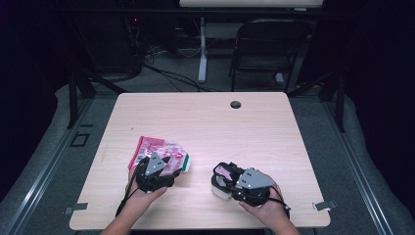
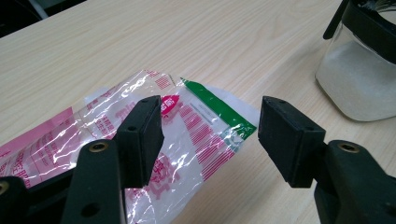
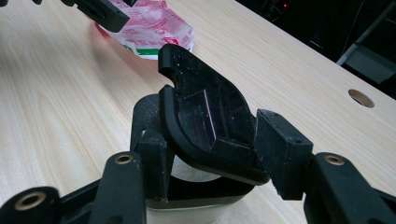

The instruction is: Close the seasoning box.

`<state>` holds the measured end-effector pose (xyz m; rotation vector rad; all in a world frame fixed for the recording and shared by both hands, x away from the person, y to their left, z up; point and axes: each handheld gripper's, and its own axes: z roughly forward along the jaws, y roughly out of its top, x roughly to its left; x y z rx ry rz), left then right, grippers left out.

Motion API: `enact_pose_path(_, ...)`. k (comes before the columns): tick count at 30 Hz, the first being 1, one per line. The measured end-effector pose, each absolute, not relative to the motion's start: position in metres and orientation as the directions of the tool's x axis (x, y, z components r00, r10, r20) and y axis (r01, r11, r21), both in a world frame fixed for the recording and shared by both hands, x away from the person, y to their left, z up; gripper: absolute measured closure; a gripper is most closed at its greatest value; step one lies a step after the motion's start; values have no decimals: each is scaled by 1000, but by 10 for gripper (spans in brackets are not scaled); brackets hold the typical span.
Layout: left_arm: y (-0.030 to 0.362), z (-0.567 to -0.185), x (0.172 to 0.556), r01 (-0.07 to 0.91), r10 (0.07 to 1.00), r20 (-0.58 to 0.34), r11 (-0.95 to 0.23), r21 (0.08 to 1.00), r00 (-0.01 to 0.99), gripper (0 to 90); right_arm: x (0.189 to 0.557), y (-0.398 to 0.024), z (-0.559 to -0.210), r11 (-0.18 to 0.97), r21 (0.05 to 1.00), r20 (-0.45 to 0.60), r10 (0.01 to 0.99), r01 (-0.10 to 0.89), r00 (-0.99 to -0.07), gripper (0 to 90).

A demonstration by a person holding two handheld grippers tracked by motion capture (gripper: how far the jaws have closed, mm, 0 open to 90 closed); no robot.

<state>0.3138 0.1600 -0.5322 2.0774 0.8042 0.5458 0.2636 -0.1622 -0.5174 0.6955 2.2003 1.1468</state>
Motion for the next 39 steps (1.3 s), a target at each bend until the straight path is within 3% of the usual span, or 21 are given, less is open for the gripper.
enact_pose_path(39,154,-536,319,356,696,85,-463,812,713,399,257,-159,-518,454,864,-150,645,217,-749,345)
